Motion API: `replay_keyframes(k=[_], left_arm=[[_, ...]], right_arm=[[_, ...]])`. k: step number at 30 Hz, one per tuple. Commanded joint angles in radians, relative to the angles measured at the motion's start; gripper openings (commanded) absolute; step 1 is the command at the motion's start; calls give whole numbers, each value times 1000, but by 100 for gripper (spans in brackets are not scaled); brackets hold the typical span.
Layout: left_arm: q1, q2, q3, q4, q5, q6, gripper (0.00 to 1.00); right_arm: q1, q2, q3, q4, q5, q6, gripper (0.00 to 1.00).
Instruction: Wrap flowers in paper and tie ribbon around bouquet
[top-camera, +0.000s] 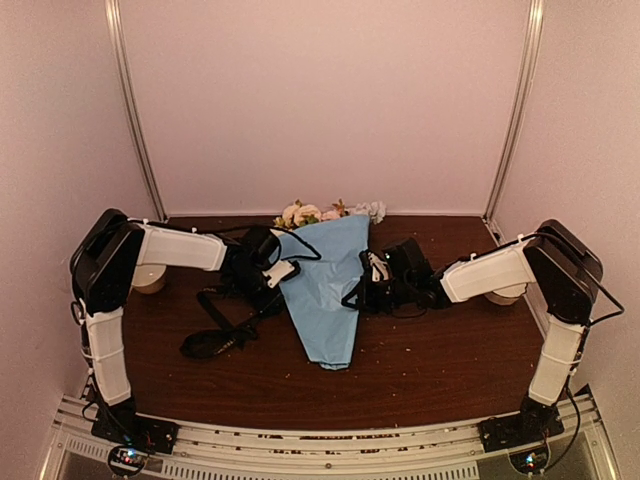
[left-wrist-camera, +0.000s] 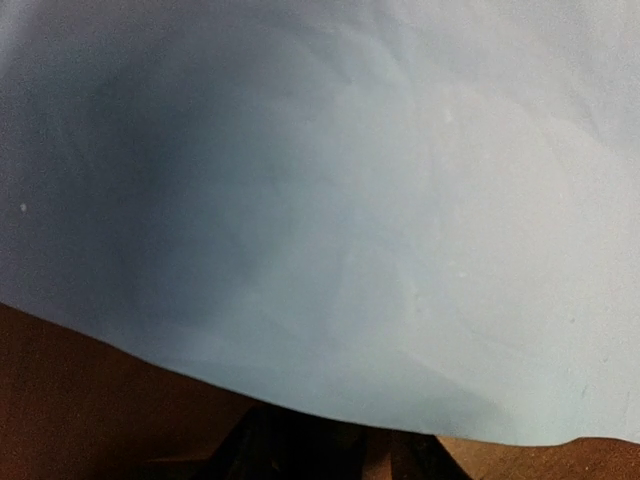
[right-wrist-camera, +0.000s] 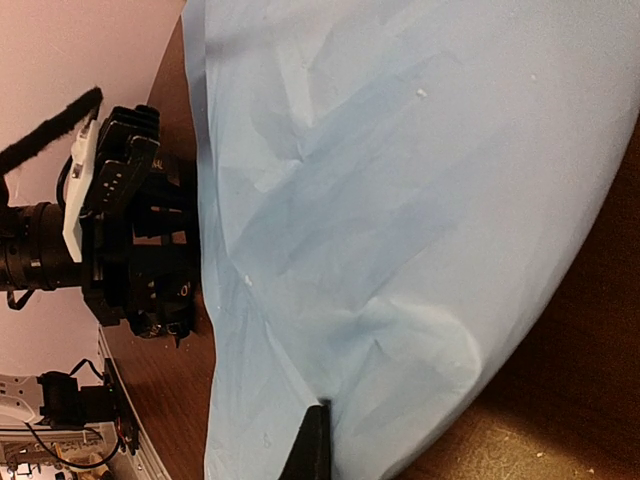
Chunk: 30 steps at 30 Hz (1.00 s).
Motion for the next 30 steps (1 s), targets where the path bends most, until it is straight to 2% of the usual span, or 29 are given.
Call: replay_keyframes(k=[1, 2, 7, 11, 16, 19, 21, 26, 30], left_arm=[[-8, 107, -24, -99, -9, 0, 17], [-8, 110, -27, -90, -11, -2, 0], [-8, 38, -79, -19, 44, -16, 0], [-11, -203, -192, 126, 94, -51, 0], [-50, -483, -244, 138, 168, -4, 0], [-145, -625, -270, 158, 247, 76, 0], [-254, -681, -257, 166, 271, 94, 0], [-492, -612, -71, 151, 382, 139, 0], [-599, -541, 137, 148, 388, 213, 0]], right_arm=[[-11, -38, 0, 22, 35, -13, 0], [-11, -40, 0, 22, 35, -12, 0], [-11, -39, 5, 23, 26, -8, 0], [-11, -39, 16, 19, 21, -6, 0], [-13, -39, 23, 27, 10, 6, 0], [-12, -38, 29, 37, -2, 19, 0], [-11, -38, 34, 40, -10, 26, 0], [-11, -47, 54, 24, -15, 25, 0], [-11, -59, 65, -10, -5, 4, 0]])
